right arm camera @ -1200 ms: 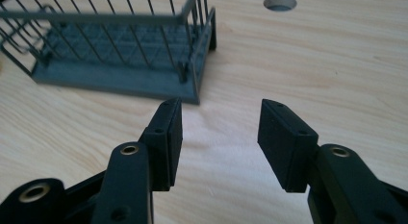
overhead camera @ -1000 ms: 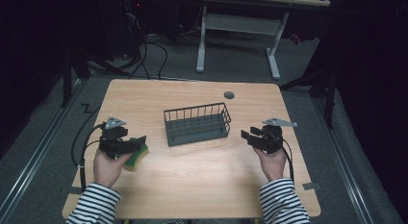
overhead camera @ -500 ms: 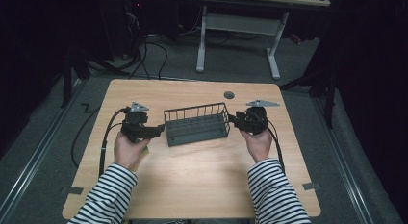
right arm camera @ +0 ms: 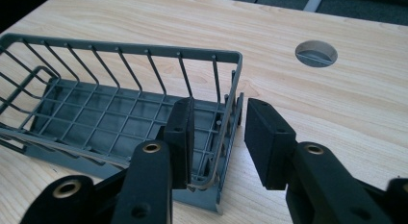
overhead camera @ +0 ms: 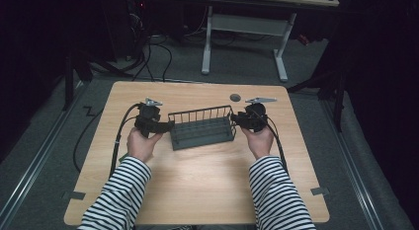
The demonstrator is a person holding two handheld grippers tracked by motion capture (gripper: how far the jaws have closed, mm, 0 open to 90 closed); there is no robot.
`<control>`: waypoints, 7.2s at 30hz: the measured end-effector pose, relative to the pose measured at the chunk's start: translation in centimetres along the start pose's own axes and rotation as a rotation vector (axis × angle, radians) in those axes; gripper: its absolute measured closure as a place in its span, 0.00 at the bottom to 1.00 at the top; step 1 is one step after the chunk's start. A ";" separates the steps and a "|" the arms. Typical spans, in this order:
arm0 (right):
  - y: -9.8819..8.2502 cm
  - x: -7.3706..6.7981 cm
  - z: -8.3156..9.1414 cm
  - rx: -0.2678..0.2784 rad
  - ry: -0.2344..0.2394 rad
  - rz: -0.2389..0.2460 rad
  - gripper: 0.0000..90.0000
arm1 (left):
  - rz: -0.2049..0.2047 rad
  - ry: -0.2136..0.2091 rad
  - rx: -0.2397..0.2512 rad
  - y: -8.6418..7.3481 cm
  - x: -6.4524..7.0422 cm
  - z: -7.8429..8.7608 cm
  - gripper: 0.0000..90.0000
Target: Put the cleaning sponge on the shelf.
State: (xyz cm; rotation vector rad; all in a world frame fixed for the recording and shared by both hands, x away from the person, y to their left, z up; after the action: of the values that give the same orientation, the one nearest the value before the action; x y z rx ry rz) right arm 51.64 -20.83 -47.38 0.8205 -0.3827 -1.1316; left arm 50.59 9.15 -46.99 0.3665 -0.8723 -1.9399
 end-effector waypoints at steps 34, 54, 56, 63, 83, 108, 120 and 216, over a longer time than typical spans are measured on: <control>-1.5 0.0 -0.3 -0.090 0.059 0.047 0.86 | -0.085 -0.073 -0.076 -2.1 2.5 0.4 0.63; -4.7 -0.9 3.1 -0.094 0.101 0.072 0.86 | -0.066 -0.113 -0.065 -5.4 6.0 3.2 0.59; -4.9 -1.0 3.5 -0.103 0.094 0.084 0.86 | -0.061 -0.122 -0.068 -5.8 6.3 3.5 0.59; -5.2 -1.2 3.6 -0.108 0.078 0.083 0.71 | -0.032 -0.127 -0.063 -6.1 6.2 3.6 0.42; -5.1 0.4 7.6 0.057 0.041 -0.009 0.45 | -0.004 -0.146 0.070 -7.5 3.2 6.8 0.26; -18.9 7.5 9.4 0.016 -0.183 -0.174 0.39 | 0.071 0.033 0.048 -11.8 -5.0 8.0 0.21; -19.8 8.6 9.4 -0.010 -0.292 -0.172 0.36 | 0.044 0.048 -0.061 -12.8 -5.6 5.1 0.18; -19.8 8.2 9.1 -0.040 -0.325 -0.116 0.32 | -0.133 -0.174 -0.067 -0.2 2.8 7.7 0.31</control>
State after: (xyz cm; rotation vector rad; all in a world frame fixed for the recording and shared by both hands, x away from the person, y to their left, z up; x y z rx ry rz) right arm 36.28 -35.35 -57.15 0.6292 -0.5853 -1.3824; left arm 44.60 10.11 -41.47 0.2229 -0.9117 -2.1430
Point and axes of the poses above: each handheld gripper's, and its own axes: z roughly backward along the jaws, y roughly out of its top, x roughly to its right, the point moved 6 cm from there along -z, roughly forward along the jaws, and after that the axes turned 1 degree about -x, right-handed, at the moved point
